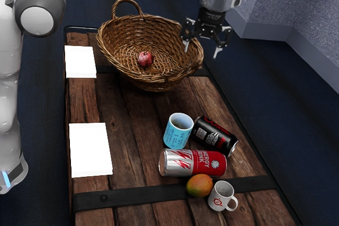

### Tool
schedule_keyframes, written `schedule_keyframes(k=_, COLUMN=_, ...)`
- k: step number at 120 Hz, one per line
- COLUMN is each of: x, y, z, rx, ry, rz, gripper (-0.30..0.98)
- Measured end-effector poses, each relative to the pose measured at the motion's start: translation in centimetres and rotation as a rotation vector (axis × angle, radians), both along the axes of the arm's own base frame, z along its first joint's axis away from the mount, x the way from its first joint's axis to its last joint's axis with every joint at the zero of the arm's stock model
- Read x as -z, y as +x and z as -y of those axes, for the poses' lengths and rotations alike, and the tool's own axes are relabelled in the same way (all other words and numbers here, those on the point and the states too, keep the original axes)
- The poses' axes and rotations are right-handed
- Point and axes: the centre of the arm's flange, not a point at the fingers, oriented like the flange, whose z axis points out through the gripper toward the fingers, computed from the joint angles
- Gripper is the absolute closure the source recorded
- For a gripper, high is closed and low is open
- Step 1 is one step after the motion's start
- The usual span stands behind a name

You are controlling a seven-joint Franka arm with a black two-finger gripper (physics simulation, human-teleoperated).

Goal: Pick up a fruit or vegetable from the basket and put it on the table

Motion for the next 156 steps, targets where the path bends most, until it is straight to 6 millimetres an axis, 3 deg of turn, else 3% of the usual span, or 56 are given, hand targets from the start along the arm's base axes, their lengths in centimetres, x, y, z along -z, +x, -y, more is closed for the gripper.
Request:
schedule_keyframes(k=12, x=-1.2, y=-0.9, z=0.4, rx=-0.147, ry=-0.004, rz=0.007, gripper=0.00)
schedule_keyframes(k=22, x=-4.0, y=-3.7, z=2.1, rx=-0.215, ry=-0.001, rz=0.019, gripper=0.00)
schedule_keyframes(k=29, x=-3.2, y=-3.6, z=1.5, rx=-0.275, ry=0.007, rz=-0.016, gripper=0.00)
schedule_keyframes(k=34, x=-1.1, y=-2.4, z=-0.8, rx=-0.348, ry=0.020, rz=-0.064, gripper=0.00)
schedule_keyframes(k=40, x=1.3, y=-2.5, z=-7.1, rx=-0.487, ry=0.020, rz=-0.112, gripper=0.00)
schedule_keyframes(k=47, x=4.3, y=-8.5, z=-14.8, rx=-0.651, ry=0.004, rz=-0.148, gripper=0.00)
schedule_keyframes(k=50, x=5.2, y=-10.3, z=-17.1, rx=-0.706, ry=0.001, rz=-0.144, gripper=0.00)
schedule_keyframes(k=54, x=6.1, y=-11.0, z=-17.3, rx=-0.721, ry=0.005, rz=-0.134, gripper=0.00)
schedule_keyframes(k=62, x=7.5, y=-9.9, z=-15.3, rx=-0.678, ry=0.043, rz=-0.097, gripper=0.00)
schedule_keyframes(k=66, x=8.1, y=-9.5, z=-15.4, rx=-0.666, ry=0.059, rz=-0.077, gripper=0.00)
schedule_keyframes(k=73, x=9.5, y=-9.5, z=-17.3, rx=-0.681, ry=0.075, rz=-0.050, gripper=0.01)
schedule_keyframes(k=81, x=10.5, y=-9.9, z=-20.8, rx=-0.721, ry=0.084, rz=-0.024, gripper=0.01)
schedule_keyframes(k=87, x=11.0, y=-9.7, z=-22.0, rx=-0.723, ry=0.091, rz=-0.004, gripper=0.01)
schedule_keyframes(k=119, x=11.4, y=-7.7, z=-20.4, rx=-0.616, ry=0.073, rz=0.082, gripper=0.00)
schedule_keyframes(k=134, x=11.8, y=-6.4, z=-17.9, rx=-0.553, ry=0.055, rz=0.098, gripper=0.00)
schedule_keyframes(k=142, x=13.2, y=-7.6, z=-17.5, rx=-0.545, ry=0.033, rz=0.090, gripper=0.00)
schedule_keyframes(k=156, x=14.1, y=-8.9, z=-18.9, rx=-0.569, ry=0.019, rz=0.105, gripper=0.00)
